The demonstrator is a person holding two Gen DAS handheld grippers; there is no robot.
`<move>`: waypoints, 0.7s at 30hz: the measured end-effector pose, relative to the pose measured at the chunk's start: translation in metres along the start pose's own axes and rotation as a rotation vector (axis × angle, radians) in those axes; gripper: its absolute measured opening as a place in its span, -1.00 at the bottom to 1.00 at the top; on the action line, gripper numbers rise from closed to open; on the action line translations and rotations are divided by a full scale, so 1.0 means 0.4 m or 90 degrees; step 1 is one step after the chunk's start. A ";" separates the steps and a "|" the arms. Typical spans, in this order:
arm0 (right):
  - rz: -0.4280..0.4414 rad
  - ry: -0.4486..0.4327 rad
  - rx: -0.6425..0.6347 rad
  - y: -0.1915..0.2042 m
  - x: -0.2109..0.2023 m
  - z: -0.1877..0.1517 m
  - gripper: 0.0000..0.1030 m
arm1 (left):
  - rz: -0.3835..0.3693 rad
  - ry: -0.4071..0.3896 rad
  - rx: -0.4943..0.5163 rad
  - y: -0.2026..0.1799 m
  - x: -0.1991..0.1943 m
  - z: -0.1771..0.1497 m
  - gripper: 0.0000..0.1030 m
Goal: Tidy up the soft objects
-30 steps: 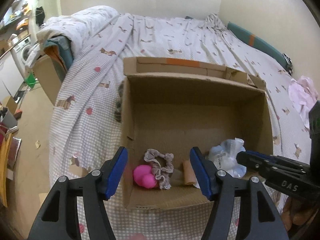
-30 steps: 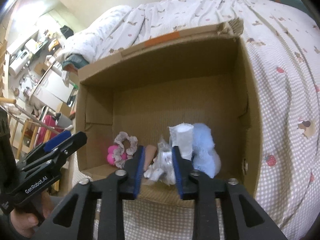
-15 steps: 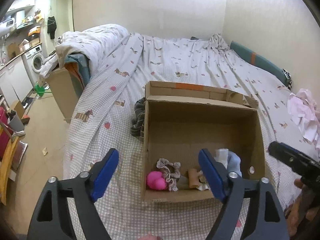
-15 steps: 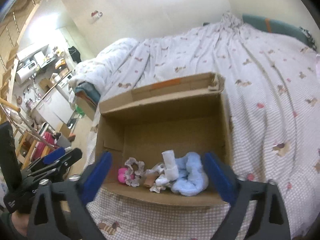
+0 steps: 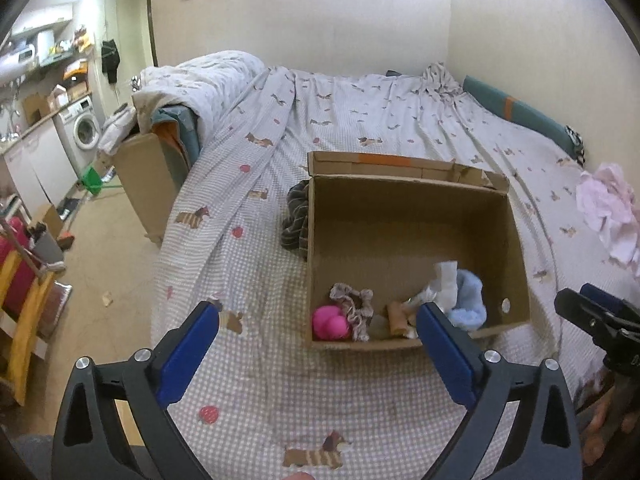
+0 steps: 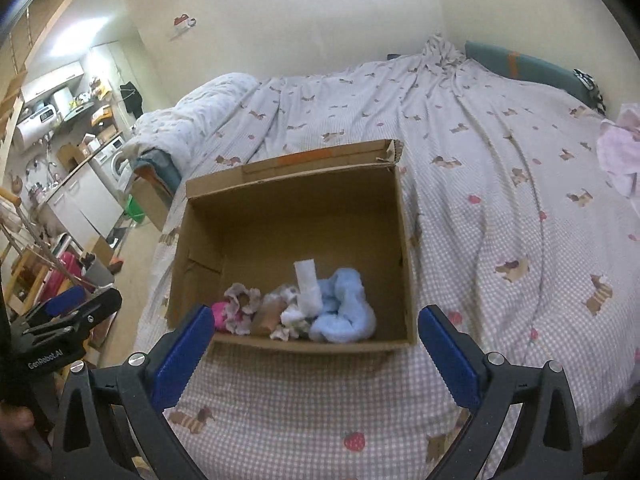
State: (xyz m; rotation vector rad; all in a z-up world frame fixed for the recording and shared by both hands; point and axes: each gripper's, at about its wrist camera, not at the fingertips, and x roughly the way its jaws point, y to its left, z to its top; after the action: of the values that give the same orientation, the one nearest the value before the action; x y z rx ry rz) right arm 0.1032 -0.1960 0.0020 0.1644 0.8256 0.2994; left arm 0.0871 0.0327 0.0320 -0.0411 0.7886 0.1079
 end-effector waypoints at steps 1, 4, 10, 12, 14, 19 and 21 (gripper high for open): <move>-0.001 0.000 -0.002 0.002 -0.005 -0.006 1.00 | 0.001 -0.003 0.002 -0.003 -0.010 -0.008 0.91; -0.011 -0.001 -0.010 0.012 -0.018 -0.027 1.00 | -0.013 -0.006 -0.002 -0.006 -0.027 -0.025 0.92; -0.043 -0.016 -0.043 0.024 -0.020 -0.049 1.00 | -0.023 -0.002 -0.012 -0.015 -0.024 -0.046 0.92; -0.050 -0.017 -0.051 0.025 -0.014 -0.051 1.00 | -0.017 -0.001 -0.012 -0.018 -0.016 -0.048 0.92; -0.055 -0.014 -0.053 0.025 -0.006 -0.052 1.00 | -0.015 0.004 -0.018 -0.015 -0.005 -0.047 0.92; -0.059 -0.009 -0.056 0.028 0.005 -0.055 1.00 | -0.037 0.020 -0.025 -0.012 0.019 -0.051 0.99; -0.060 -0.008 -0.059 0.031 0.006 -0.058 1.00 | -0.030 0.020 -0.017 -0.018 0.023 -0.052 0.99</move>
State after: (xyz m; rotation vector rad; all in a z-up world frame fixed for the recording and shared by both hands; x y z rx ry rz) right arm 0.0851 -0.1828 -0.0120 0.0397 0.8031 0.2472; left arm 0.0797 0.0245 0.0107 -0.0875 0.8163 0.0730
